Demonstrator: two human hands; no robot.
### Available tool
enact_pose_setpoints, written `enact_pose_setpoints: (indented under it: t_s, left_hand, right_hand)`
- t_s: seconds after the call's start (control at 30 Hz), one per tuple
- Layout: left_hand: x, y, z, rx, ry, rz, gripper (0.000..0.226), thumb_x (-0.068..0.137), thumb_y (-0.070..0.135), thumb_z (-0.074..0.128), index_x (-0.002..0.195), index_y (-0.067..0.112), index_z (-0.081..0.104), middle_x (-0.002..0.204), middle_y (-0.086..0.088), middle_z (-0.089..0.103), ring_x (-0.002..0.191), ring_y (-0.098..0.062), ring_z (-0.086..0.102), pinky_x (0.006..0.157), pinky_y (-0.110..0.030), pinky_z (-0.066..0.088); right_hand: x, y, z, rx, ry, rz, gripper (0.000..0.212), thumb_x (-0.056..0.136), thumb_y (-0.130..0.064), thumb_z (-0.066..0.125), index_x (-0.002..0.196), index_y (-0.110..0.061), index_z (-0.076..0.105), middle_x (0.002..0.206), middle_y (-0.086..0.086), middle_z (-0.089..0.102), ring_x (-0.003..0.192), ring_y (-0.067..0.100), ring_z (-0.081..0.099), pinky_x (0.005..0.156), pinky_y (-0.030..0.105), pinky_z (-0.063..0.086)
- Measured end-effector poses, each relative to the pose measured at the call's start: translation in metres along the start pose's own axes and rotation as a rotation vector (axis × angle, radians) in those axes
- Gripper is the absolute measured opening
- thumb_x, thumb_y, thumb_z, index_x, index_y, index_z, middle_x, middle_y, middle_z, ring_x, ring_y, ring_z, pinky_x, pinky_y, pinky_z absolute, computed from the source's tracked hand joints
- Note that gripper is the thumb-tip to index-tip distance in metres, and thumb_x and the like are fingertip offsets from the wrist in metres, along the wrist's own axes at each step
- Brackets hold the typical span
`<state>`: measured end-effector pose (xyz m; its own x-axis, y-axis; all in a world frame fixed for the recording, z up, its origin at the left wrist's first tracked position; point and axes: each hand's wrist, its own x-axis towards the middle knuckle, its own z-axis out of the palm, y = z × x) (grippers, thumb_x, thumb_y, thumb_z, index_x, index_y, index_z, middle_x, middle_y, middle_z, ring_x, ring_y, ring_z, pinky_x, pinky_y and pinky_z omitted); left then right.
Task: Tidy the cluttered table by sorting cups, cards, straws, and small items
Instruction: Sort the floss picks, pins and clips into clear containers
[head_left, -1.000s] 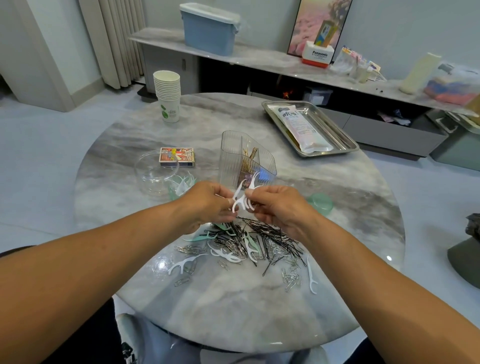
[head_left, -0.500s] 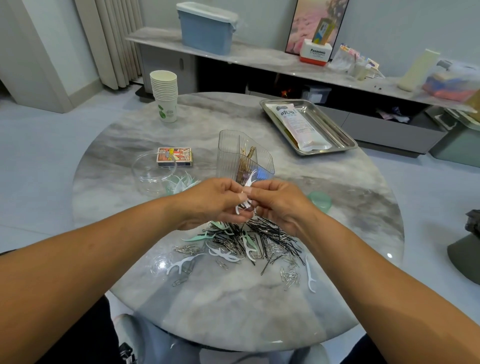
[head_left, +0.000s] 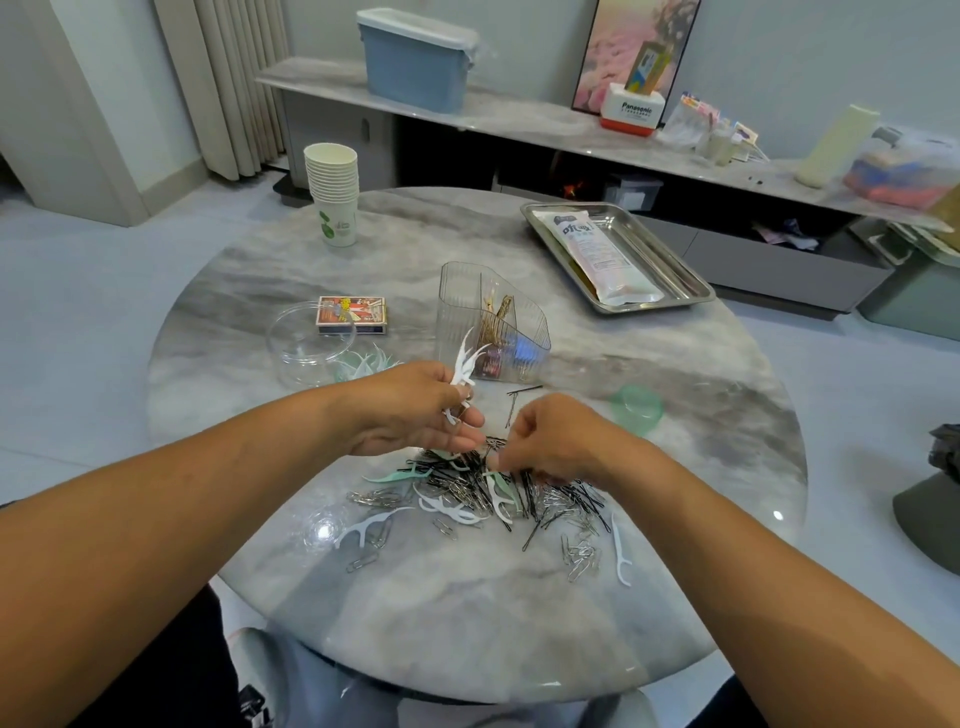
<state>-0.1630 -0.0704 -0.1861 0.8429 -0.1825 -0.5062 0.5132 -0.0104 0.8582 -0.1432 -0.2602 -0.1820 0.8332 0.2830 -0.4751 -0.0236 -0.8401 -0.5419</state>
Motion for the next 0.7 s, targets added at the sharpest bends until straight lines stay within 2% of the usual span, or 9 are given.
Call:
enact_pose_setpoints:
  t_s: [0.07, 0.13, 0.2, 0.3, 0.43, 0.53, 0.7]
  left_hand:
    - [0.001, 0.0, -0.002, -0.018, 0.01, 0.005, 0.011, 0.106, 0.015, 0.048, 0.107, 0.004, 0.051, 0.107, -0.021, 0.068, 0.084, -0.027, 0.072, 0.075, -0.033, 0.063]
    - [0.002, 0.001, -0.002, -0.032, 0.017, 0.008, 0.009, 0.106, 0.013, 0.049, 0.108, 0.005, 0.052, 0.104, -0.019, 0.07, 0.079, -0.025, 0.071, 0.073, -0.033, 0.063]
    - [0.003, 0.001, -0.003, -0.047, 0.017, 0.012, 0.008, 0.106, 0.01, 0.048, 0.11, 0.005, 0.053, 0.099, -0.018, 0.07, 0.077, -0.024, 0.071, 0.072, -0.033, 0.062]
    - [0.003, 0.001, -0.004, -0.086, 0.01, 0.008, 0.01, 0.106, 0.007, 0.045, 0.11, 0.008, 0.054, 0.094, -0.016, 0.069, 0.079, -0.025, 0.072, 0.074, -0.035, 0.062]
    - [0.002, 0.0, -0.005, -0.089, 0.007, 0.001, 0.015, 0.105, 0.01, 0.049, 0.117, 0.006, 0.057, 0.097, -0.016, 0.068, 0.082, -0.025, 0.072, 0.074, -0.036, 0.062]
    - [0.003, 0.001, -0.006, -0.098, -0.001, -0.001, 0.015, 0.104, 0.011, 0.052, 0.117, 0.006, 0.057, 0.099, -0.016, 0.067, 0.083, -0.025, 0.072, 0.074, -0.036, 0.061]
    - [0.006, 0.0, -0.004, -0.138, -0.02, -0.005, 0.019, 0.101, 0.014, 0.06, 0.117, 0.005, 0.055, 0.1, -0.017, 0.066, 0.084, -0.026, 0.071, 0.079, -0.038, 0.061]
  right_hand:
    - [-0.004, -0.001, 0.011, -0.31, -0.05, 0.032, 0.043, 0.074, -0.044, 0.088, 0.095, -0.01, 0.07, 0.09, 0.006, 0.074, 0.081, 0.021, 0.068, 0.074, 0.035, 0.056]
    - [-0.001, 0.0, 0.022, -0.437, -0.015, 0.046, 0.045, 0.071, -0.047, 0.087, 0.089, -0.012, 0.065, 0.087, 0.002, 0.069, 0.083, 0.024, 0.065, 0.07, 0.033, 0.052]
    - [0.004, 0.002, 0.027, -0.454, 0.025, 0.051, 0.042, 0.072, -0.045, 0.087, 0.085, -0.016, 0.061, 0.081, 0.0, 0.063, 0.078, 0.024, 0.06, 0.065, 0.03, 0.046]
    - [0.009, 0.002, 0.024, -0.437, 0.014, 0.086, 0.036, 0.074, -0.038, 0.088, 0.089, -0.015, 0.064, 0.088, 0.002, 0.068, 0.084, 0.025, 0.064, 0.07, 0.031, 0.049]
    - [0.008, 0.003, 0.015, -0.394, 0.009, 0.074, 0.034, 0.074, -0.03, 0.088, 0.065, -0.019, 0.057, 0.069, -0.002, 0.058, 0.071, 0.023, 0.055, 0.069, 0.033, 0.05]
    - [0.003, -0.001, -0.002, -0.384, 0.037, 0.061, 0.031, 0.078, -0.029, 0.086, 0.066, -0.02, 0.059, 0.071, -0.004, 0.06, 0.073, 0.021, 0.056, 0.076, 0.034, 0.054]
    - [-0.001, -0.003, -0.022, -0.467, 0.192, 0.012, 0.014, 0.08, -0.017, 0.073, 0.072, -0.019, 0.062, 0.08, -0.002, 0.07, 0.081, 0.023, 0.068, 0.073, 0.035, 0.055]
